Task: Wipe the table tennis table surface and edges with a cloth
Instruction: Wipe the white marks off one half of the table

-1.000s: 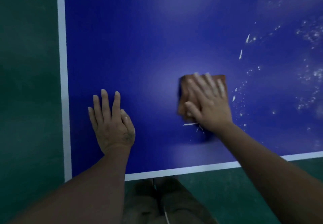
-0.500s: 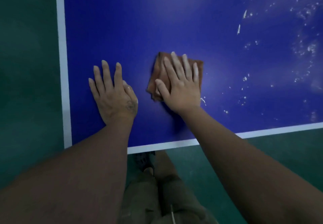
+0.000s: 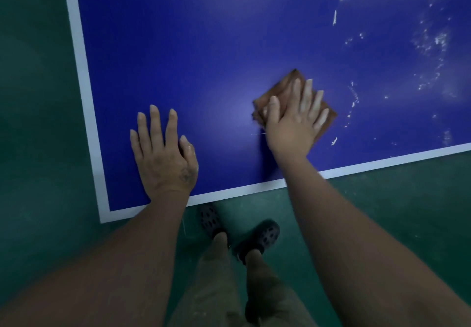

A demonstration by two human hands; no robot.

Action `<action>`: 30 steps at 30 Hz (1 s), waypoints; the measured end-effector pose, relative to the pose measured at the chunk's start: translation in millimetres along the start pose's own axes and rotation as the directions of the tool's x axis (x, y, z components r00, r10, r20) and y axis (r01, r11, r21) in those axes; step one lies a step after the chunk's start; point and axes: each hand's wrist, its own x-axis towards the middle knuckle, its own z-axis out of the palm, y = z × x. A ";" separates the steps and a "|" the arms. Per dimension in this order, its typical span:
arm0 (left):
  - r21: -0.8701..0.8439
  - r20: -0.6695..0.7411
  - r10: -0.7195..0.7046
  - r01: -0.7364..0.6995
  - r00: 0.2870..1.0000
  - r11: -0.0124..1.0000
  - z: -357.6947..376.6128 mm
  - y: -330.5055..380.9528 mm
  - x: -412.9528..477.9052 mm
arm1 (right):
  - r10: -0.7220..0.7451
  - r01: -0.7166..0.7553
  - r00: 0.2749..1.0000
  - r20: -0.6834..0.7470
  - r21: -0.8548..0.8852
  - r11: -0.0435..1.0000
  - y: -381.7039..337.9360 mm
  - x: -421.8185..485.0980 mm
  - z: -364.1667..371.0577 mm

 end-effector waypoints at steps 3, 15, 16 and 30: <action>-0.011 -0.008 0.000 0.000 1.000 1.000 0.0 -0.6 -2.4 | -0.304 0.306 0.952 0.038 -0.045 0.951 -4.2 -43.4 10.6; -0.022 -0.051 0.009 -0.011 0.999 1.000 3.8 0.1 -1.5 | -0.408 0.423 0.904 0.128 -0.130 0.897 88.8 -63.4 -15.7; -0.020 -0.052 0.008 -0.009 0.999 1.000 3.7 -0.1 -2.1 | -0.347 0.359 0.931 0.111 -0.121 0.925 67.8 -56.2 -11.2; -0.026 -0.038 -0.003 0.002 0.999 1.000 2.7 1.0 -1.6 | -0.668 0.682 0.728 0.152 -0.057 0.730 86.6 -91.4 -9.2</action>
